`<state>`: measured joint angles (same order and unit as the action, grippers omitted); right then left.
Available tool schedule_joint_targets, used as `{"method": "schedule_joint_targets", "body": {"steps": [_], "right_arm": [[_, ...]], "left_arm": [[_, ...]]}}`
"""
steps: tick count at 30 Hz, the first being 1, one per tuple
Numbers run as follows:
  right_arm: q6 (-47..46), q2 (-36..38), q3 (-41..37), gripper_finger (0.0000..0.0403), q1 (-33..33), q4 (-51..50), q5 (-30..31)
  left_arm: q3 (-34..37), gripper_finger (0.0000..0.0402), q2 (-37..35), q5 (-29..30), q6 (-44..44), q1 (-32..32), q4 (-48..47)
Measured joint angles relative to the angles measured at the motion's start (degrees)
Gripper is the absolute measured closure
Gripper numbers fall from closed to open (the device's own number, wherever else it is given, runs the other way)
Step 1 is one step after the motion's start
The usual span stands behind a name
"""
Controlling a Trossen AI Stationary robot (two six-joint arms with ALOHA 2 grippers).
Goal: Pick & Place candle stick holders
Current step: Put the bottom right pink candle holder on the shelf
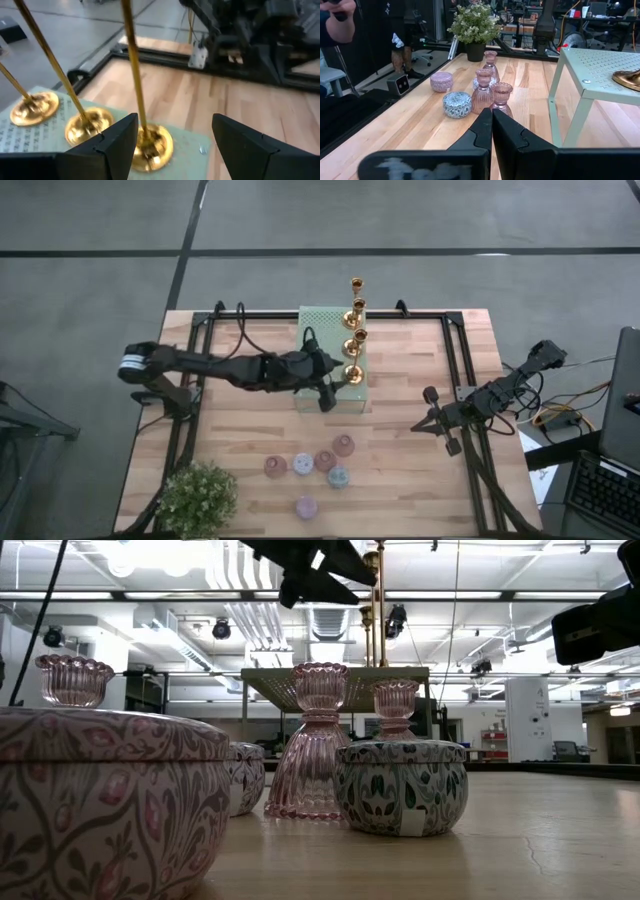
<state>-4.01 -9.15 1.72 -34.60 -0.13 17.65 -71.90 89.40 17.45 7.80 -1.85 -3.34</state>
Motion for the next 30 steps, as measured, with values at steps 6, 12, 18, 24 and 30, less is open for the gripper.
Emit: {"method": "schedule_joint_targets", "body": {"steps": [6,12,18,24,30], "right_arm": [[0.00,0.00,0.00,0.0394,0.00,0.03,0.00],[0.00,0.00,0.00,0.0394,0.01,0.01,0.00],[0.00,0.00,0.00,0.0394,-0.01,0.01,0.00],[0.00,0.00,0.00,0.0394,-0.01,-0.01,0.00],[0.00,0.00,0.00,0.0394,-0.01,-0.01,0.00]], "left_arm": [[0.56,0.0142,-1.45,-0.60,1.25,-4.68,-6.36],[1.97,0.0142,-1.66,-1.58,1.98,-11.46,-9.37],[1.97,0.0142,-1.68,-1.53,4.84,-17.84,-9.66],[2.47,0.0142,-1.68,0.77,5.67,-22.29,-9.37],[4.90,0.0142,-1.68,1.70,7.76,-24.03,-8.23]]}}
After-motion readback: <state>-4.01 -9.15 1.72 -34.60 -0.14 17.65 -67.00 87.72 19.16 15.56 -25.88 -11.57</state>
